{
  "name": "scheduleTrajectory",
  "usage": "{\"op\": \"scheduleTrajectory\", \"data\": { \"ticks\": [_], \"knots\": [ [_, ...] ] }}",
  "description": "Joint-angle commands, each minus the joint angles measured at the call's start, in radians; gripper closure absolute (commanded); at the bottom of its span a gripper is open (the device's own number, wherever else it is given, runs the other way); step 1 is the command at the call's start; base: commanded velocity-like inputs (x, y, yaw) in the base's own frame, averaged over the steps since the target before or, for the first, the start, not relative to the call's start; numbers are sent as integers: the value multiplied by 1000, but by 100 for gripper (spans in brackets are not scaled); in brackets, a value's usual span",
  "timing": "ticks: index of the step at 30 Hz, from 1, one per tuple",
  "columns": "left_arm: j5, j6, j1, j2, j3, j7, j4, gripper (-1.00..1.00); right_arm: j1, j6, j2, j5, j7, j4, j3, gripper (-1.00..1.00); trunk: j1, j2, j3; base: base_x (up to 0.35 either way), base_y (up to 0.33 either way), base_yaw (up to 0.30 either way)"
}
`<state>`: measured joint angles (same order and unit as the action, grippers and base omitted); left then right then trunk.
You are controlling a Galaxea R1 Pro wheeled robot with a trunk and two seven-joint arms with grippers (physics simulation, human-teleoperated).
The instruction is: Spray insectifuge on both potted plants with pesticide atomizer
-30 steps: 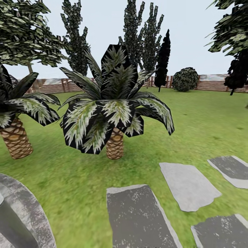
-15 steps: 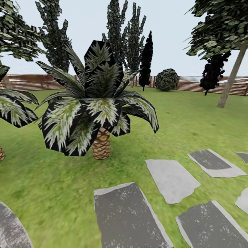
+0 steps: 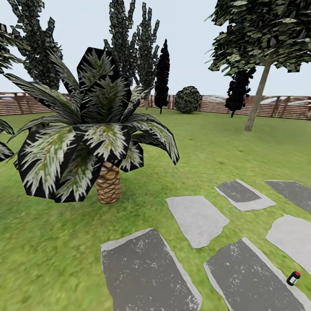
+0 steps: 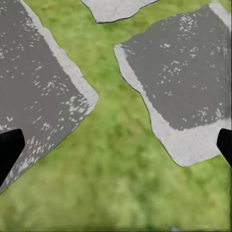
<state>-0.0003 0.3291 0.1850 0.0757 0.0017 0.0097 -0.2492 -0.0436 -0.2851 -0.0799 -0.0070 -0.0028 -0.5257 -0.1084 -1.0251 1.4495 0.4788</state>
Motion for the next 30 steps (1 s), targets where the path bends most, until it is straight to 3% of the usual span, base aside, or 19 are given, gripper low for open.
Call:
{"op": "scheduleTrajectory", "data": {
  "ticks": [1, 21, 30],
  "knots": [
    [-1, 3, 0, 0, -1, 1, 0, -100, -1, -3, 0, -1, 0, 1, -1, -100, 0, 1, 1, 0, 0, -294],
    [-1, 4, 0, 1, 0, 1, 1, -100, -1, -3, 0, -1, 0, 1, -1, -100, 0, 1, 1, 3, 3, -294],
    [-2, 4, 0, 1, 0, 1, 3, -100, -1, -3, 0, -1, 0, 1, -1, -100, 0, 1, 1, 145, 202, -294]
  ]
}}
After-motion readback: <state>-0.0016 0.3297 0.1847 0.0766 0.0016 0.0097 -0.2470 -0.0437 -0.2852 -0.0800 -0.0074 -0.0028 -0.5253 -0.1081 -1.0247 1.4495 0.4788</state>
